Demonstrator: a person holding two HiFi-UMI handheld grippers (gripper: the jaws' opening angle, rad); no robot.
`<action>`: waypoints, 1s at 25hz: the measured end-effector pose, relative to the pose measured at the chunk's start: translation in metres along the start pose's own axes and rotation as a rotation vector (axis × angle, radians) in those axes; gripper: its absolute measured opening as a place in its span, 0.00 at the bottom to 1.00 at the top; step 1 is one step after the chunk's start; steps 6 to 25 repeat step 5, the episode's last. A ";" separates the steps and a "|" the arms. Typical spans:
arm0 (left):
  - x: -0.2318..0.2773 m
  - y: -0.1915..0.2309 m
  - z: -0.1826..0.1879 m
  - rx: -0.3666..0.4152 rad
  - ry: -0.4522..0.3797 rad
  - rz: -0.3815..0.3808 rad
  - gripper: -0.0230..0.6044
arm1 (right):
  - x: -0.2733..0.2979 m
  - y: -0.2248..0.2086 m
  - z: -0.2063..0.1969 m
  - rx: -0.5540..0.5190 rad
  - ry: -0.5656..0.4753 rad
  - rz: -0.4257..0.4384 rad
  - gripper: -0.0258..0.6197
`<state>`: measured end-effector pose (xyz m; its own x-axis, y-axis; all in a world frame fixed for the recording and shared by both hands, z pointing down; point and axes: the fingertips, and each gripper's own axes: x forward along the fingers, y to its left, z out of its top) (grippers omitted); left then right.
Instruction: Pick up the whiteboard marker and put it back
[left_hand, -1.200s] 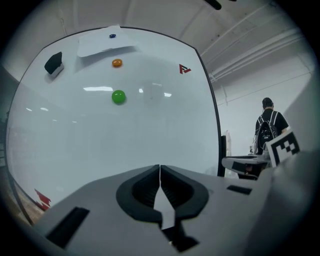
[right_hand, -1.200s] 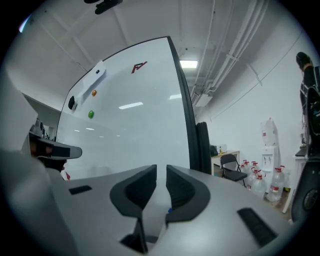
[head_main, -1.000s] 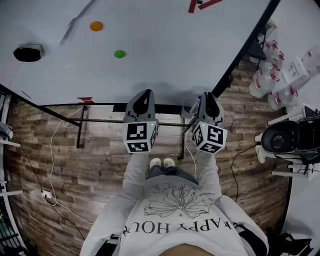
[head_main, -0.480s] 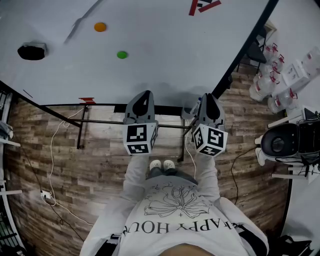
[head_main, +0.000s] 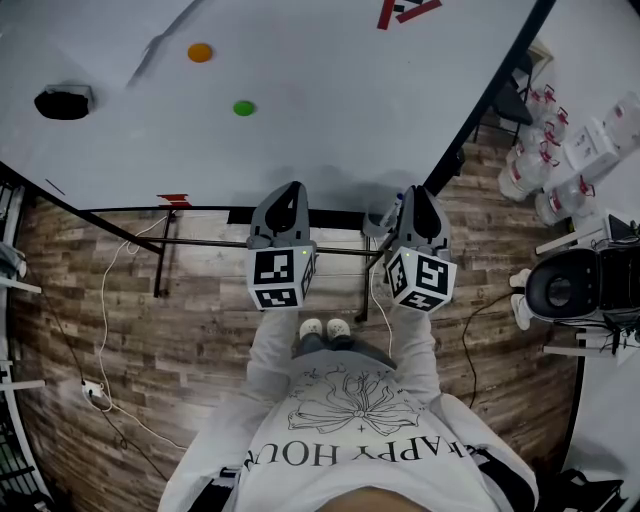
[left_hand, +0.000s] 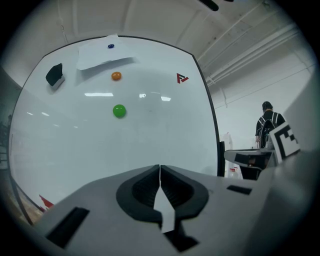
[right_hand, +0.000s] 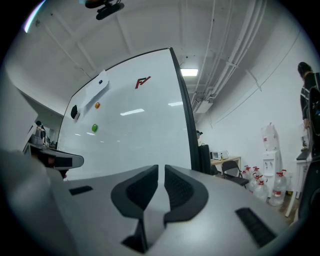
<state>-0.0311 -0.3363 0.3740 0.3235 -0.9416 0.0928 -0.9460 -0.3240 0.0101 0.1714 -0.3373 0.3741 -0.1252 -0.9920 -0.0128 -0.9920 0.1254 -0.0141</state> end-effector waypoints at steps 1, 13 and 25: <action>0.000 -0.001 0.000 0.000 0.000 -0.002 0.05 | 0.000 0.000 0.000 0.000 0.001 0.000 0.10; 0.002 -0.002 0.001 0.003 -0.003 -0.008 0.05 | 0.002 -0.001 0.000 -0.002 0.002 0.000 0.10; 0.002 -0.002 0.001 0.003 -0.003 -0.008 0.05 | 0.002 -0.001 0.000 -0.002 0.002 0.000 0.10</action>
